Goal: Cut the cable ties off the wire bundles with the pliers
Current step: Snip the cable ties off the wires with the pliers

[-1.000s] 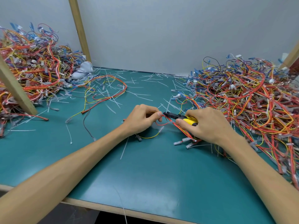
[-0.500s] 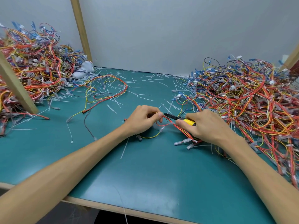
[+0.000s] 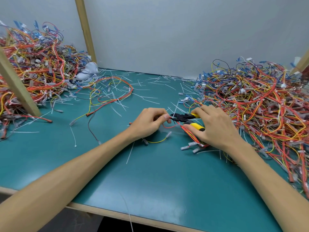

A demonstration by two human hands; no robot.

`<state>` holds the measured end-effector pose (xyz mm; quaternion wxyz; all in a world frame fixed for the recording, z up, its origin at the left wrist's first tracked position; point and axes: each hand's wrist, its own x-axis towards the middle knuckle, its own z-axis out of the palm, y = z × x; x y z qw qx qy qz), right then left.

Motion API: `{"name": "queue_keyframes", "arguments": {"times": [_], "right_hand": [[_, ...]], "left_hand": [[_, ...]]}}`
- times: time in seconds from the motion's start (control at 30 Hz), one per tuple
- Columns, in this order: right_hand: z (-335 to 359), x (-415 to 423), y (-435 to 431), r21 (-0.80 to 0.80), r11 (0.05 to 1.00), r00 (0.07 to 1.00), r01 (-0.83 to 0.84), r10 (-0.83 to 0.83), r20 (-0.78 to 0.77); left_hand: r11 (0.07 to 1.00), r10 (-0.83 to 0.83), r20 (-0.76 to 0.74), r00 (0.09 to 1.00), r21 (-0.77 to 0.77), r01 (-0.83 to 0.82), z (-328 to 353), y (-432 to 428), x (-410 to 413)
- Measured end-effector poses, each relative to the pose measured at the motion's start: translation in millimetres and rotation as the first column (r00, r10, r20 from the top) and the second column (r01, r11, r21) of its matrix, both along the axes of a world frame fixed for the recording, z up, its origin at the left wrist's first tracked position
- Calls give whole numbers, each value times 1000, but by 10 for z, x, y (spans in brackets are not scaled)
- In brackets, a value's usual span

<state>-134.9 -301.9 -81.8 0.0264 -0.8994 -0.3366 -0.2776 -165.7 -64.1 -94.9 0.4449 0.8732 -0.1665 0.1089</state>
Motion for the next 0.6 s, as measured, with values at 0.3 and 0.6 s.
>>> {"name": "queue_keyframes", "arguments": {"times": [0.3, 0.6], "right_hand": [[38, -30, 4, 32, 999, 999, 7, -8, 44], [-28, 28, -8, -34, 998, 975, -54, 61, 214]], "left_hand": [[1000, 21, 83, 996, 0, -21, 0, 13, -7], [1000, -5, 53, 999, -2, 5, 12, 106, 41]]}}
